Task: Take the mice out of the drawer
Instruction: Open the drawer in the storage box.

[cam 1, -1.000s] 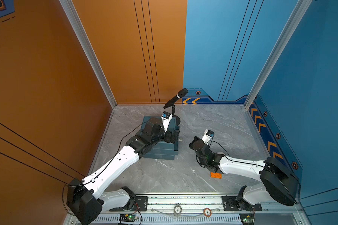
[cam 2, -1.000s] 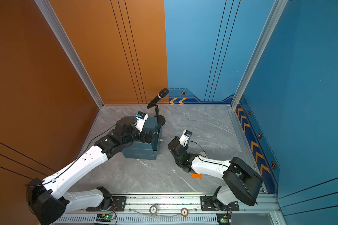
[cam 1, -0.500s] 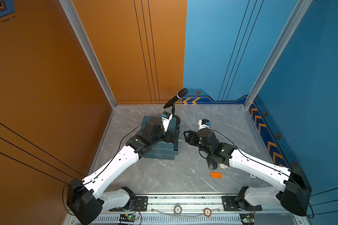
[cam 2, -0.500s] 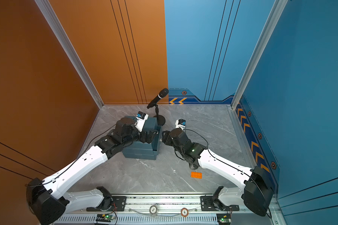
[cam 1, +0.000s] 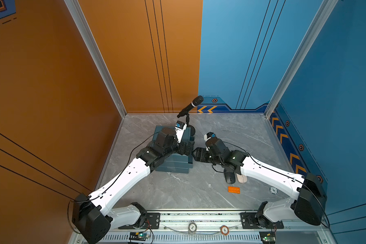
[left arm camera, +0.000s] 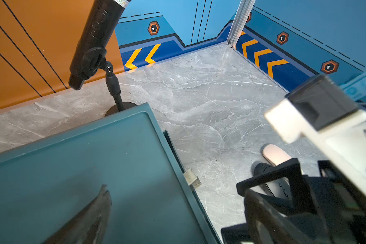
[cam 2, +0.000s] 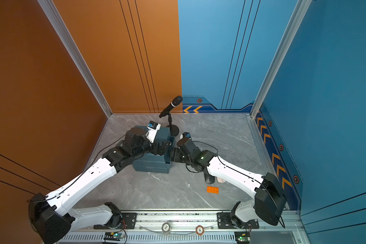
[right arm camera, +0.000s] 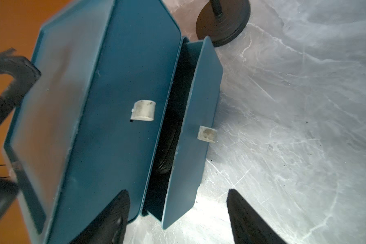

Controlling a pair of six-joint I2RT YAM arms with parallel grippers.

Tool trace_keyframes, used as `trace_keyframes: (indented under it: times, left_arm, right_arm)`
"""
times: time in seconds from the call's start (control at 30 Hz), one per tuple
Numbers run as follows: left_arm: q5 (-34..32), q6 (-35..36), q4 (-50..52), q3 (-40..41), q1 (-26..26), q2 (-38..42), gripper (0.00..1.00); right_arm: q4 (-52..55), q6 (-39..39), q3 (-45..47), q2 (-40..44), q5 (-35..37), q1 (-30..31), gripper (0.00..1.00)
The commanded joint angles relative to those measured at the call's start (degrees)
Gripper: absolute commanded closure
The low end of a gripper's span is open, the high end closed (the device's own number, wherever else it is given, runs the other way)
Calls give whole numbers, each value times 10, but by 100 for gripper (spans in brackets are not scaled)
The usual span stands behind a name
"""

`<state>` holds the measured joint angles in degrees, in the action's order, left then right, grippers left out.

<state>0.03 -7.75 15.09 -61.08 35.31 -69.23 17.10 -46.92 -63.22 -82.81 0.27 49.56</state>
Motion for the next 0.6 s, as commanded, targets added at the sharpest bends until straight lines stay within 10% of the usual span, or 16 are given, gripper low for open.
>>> trace_keyframes:
  times: [0.0, 0.57]
  left_arm:
    - [-29, 3, 10, 1, 2, 15, 2]
    - [-183, -18, 1, 17, -2, 50, 2]
  right_arm:
    - [44, 12, -32, -27, 2, 6, 25]
    - [237, 45, -134, -124, 112, 3, 37]
